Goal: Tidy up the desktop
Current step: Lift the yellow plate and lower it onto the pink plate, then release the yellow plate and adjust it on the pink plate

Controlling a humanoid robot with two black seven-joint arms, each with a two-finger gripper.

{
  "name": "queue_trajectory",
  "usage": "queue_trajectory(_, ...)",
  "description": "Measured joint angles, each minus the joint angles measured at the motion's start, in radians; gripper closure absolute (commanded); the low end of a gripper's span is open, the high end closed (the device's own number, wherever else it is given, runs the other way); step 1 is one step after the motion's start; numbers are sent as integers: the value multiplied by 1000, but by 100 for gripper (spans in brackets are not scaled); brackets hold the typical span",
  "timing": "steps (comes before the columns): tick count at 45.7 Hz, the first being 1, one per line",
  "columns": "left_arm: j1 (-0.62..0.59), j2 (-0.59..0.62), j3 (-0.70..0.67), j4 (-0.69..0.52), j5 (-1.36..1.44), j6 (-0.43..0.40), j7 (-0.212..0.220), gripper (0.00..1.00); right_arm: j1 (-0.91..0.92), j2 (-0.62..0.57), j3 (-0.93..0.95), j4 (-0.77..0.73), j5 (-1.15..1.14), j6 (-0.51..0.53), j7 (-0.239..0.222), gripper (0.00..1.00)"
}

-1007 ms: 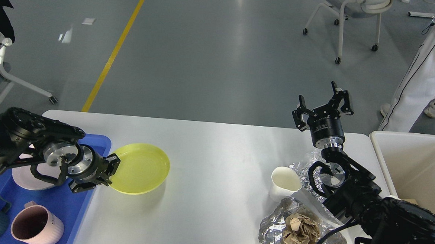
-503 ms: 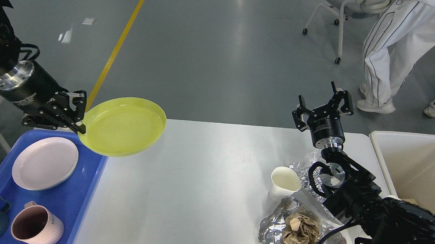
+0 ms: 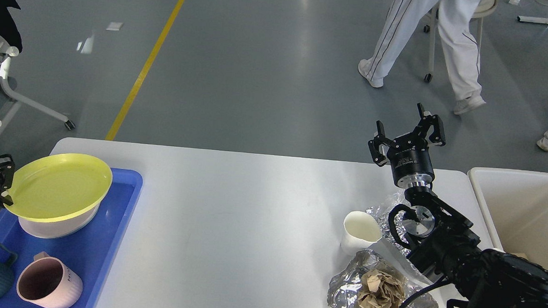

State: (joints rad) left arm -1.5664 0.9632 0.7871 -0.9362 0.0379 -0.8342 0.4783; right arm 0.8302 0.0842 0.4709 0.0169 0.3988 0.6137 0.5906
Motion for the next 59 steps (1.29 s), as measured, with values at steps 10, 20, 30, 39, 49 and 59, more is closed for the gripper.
queue_trajectory(10,234,-5,-102,112,0,221,-8,99,0,0,0,0,0,0,0,0)
queue_trajectory(20,360,-52,-134,155,2,447,-124,98,0,0,0,0,0,1,0,0)
queue_trajectory(30,420,-111,-135,176,1,593,-163,97,0,0,0,0,0,1,0,0)
queue_trajectory(39,471,-146,-135,179,-2,644,-172,95,0,0,0,0,0,0,0,0)
queue_trajectory(49,508,-183,-135,201,-5,697,-186,94,0,0,0,0,0,0,0,0)
queue_trajectory(59,511,-190,-144,204,-11,709,-187,92,0,0,0,0,0,0,0,0)
